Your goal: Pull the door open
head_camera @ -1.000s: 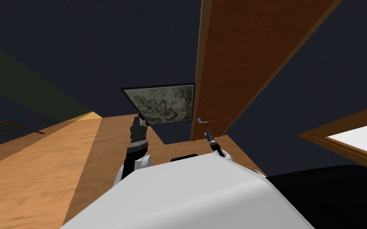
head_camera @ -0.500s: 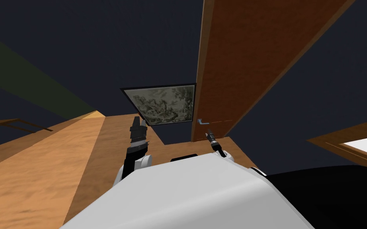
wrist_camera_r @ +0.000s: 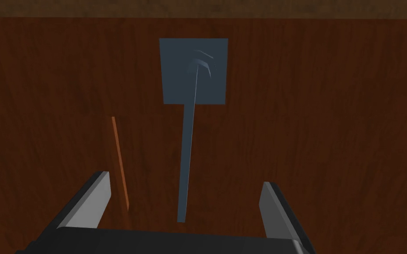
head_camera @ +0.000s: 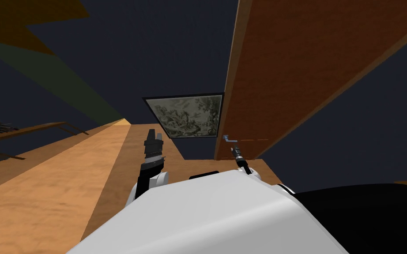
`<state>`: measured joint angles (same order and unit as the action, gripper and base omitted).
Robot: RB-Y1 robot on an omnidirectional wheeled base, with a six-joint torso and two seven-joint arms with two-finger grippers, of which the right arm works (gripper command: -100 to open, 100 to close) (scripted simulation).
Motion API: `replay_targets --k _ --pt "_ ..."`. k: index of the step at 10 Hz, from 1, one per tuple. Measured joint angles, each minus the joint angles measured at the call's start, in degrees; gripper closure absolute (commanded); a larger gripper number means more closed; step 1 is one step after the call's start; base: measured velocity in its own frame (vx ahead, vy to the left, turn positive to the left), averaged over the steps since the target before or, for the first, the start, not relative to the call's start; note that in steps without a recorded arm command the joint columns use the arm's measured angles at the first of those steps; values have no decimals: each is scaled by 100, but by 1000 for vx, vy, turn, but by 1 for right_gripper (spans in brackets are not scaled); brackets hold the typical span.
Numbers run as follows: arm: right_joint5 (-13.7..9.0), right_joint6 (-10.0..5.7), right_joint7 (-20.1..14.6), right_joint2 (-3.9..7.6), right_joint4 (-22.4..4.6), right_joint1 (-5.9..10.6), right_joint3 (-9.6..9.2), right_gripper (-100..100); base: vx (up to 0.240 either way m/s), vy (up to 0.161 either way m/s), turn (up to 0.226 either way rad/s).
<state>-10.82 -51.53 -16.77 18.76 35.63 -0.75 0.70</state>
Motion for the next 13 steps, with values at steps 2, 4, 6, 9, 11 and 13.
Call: replay_targets --k 2,4,6,9,11,13 --pt "-124 37 94 -23 -63 21 214 -100 153 -73 271" --pt "-167 39 145 -55 -116 105 289 100 34 -8 3" --pt "-167 27 136 -42 -102 106 291 100 -26 5 -5" --pt "-163 45 137 -50 -116 92 284 100 -8 1 1" --pt "-151 13 98 -2 -102 65 260 100 -144 -19 68" --pt "-109 -94 -2 60 -168 52 180 100 -199 -36 112"
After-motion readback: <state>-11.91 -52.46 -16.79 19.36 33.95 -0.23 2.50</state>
